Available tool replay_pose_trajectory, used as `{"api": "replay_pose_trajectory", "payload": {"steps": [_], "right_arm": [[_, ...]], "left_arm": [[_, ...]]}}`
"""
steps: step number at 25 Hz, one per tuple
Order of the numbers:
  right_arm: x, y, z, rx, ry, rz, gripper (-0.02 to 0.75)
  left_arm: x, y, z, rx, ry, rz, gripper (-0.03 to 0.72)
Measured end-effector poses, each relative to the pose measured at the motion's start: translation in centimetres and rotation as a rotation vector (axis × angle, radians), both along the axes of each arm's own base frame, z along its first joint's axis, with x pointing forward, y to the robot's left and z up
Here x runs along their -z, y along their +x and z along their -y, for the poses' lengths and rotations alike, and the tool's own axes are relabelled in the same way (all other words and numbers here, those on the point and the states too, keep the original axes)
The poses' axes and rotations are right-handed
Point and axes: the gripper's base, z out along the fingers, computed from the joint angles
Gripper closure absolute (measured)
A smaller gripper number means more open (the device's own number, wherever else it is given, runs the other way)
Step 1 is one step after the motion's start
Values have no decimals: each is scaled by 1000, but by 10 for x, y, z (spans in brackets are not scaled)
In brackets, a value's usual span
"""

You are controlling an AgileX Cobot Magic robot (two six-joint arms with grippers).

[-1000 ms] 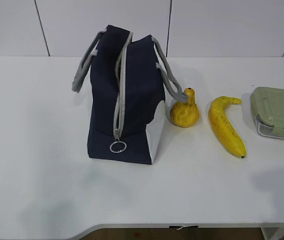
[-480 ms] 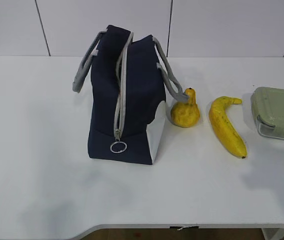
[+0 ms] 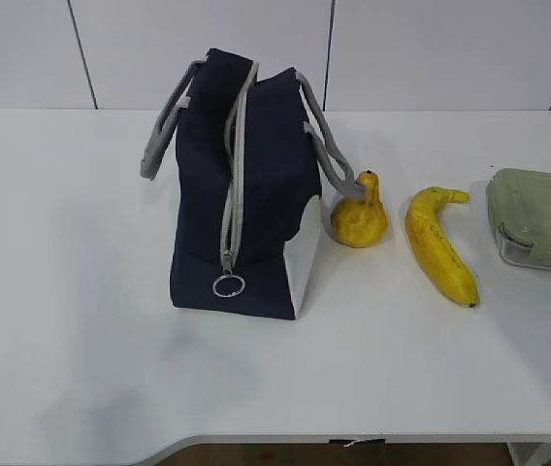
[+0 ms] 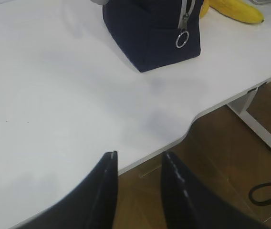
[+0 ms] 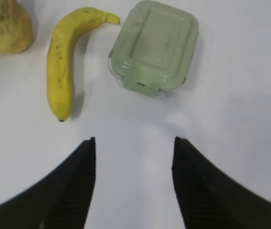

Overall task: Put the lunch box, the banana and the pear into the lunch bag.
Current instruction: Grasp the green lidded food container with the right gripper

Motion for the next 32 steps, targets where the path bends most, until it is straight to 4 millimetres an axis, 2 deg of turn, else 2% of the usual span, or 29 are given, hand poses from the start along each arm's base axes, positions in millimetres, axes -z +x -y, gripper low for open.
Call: {"api": "replay_pose_trajectory", "payload": {"steps": [6, 10, 22, 32], "right_arm": [[-21, 26, 7, 141, 25, 5, 295], [-28, 38, 10, 197, 15, -27, 295], [-13, 67, 31, 356, -68, -98, 294], [-6, 64, 42, 442, -79, -157, 299]], "left_arm": [[0, 0, 0, 0, 0, 0, 448], [0, 0, 0, 0, 0, 0, 448], [0, 0, 0, 2, -3, -1, 447], [-1, 0, 1, 10, -16, -1, 447]]}}
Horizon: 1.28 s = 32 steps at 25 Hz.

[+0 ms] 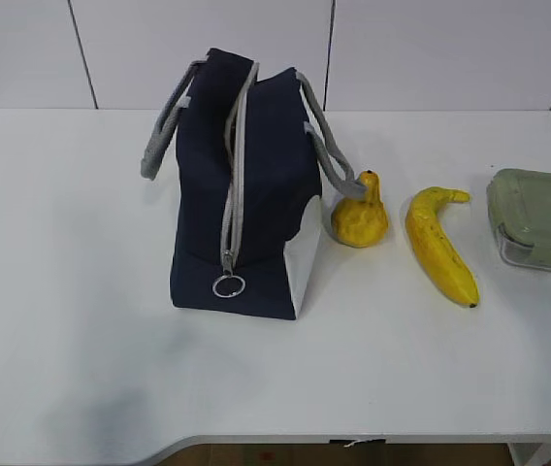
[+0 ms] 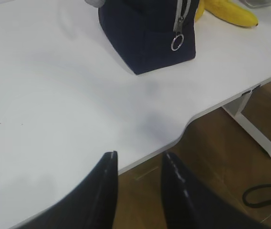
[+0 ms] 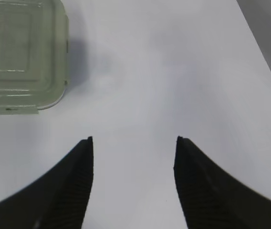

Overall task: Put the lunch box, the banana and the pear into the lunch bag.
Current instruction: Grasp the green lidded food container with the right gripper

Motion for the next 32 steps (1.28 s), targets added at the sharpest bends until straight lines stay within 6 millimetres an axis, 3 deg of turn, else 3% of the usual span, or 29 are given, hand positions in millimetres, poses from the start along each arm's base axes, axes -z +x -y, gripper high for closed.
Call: {"api": "replay_pose_trajectory", "payload": {"steps": [5, 10, 14, 22, 32], "right_arm": [[4, 3, 3, 13, -5, -19, 300], [20, 16, 3, 10, -5, -81, 300], [20, 30, 5, 12, -14, -74, 300], [22, 50, 25, 111, 84, -33, 309], [48, 63, 36, 162, 156, -86, 335]], "left_arm": [[0, 0, 1, 5, -7, -1, 447], [0, 0, 1, 6, -9, -1, 447], [0, 0, 1, 6, -10, 0, 447], [0, 0, 1, 7, -11, 0, 447], [0, 0, 1, 7, -11, 0, 447]]}}
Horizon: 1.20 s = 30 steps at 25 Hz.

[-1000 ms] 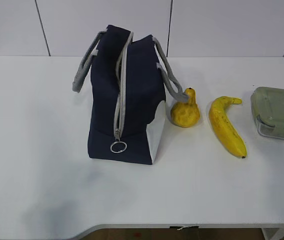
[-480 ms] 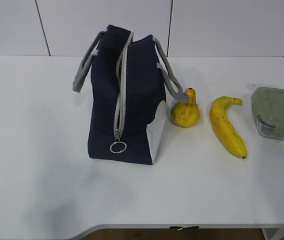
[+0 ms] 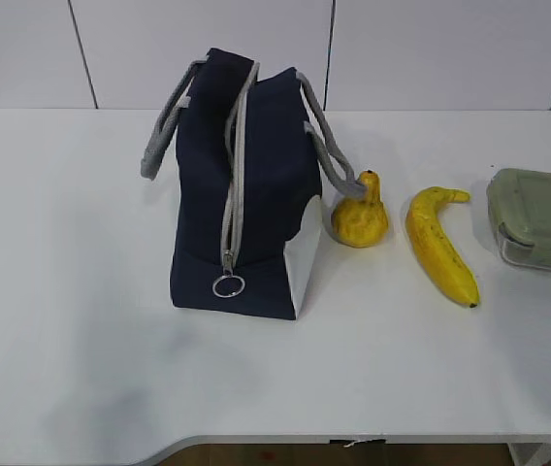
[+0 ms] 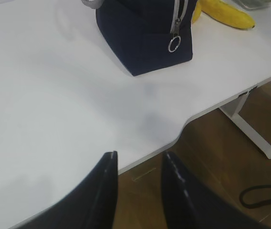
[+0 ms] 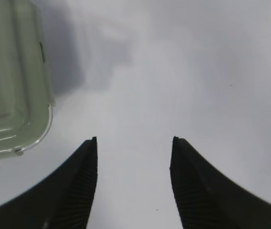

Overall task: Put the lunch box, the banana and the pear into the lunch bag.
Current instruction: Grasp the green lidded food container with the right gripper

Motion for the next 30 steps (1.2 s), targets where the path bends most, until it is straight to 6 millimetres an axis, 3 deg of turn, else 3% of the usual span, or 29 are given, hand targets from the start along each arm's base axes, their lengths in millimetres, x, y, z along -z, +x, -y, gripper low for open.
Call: {"api": "replay_pose_trajectory", "payload": {"steps": [15, 30], "right_arm": [[14, 3, 21, 87, 106, 28, 393], [24, 33, 16, -37, 215, 37, 394]], "left_arm": [[0, 0, 0, 0, 0, 0, 447], [0, 0, 0, 0, 0, 0, 447]]}}
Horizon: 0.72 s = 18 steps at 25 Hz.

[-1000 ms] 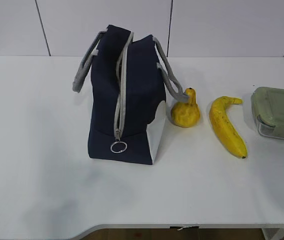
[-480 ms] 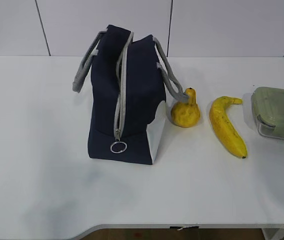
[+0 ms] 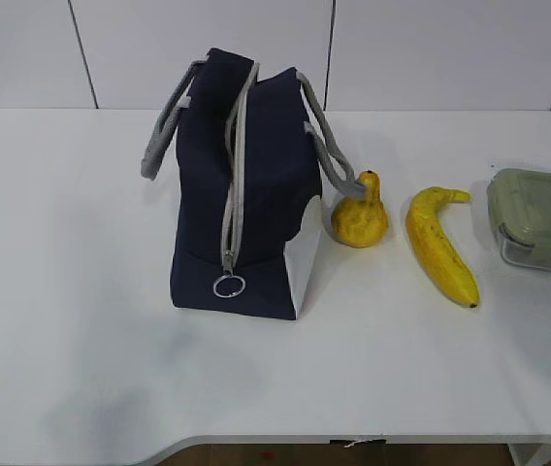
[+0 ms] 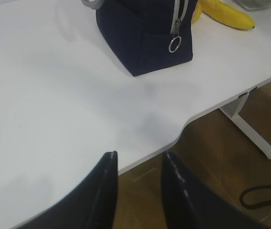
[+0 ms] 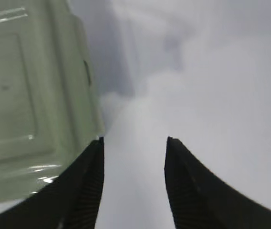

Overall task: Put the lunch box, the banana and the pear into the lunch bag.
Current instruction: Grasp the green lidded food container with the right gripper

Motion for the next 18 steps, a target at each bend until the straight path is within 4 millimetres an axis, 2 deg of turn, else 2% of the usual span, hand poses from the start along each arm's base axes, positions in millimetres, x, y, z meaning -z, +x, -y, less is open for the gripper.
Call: {"api": "replay_pose_trajectory", "payload": {"steps": [6, 18], "right_arm": [[0, 11, -1, -49, 53, 18, 394], [4, 14, 34, -89, 226, 122, 395]], "left_arm": [[0, 0, 0, 0, 0, 0, 447], [0, 0, 0, 0, 0, 0, 447]]}}
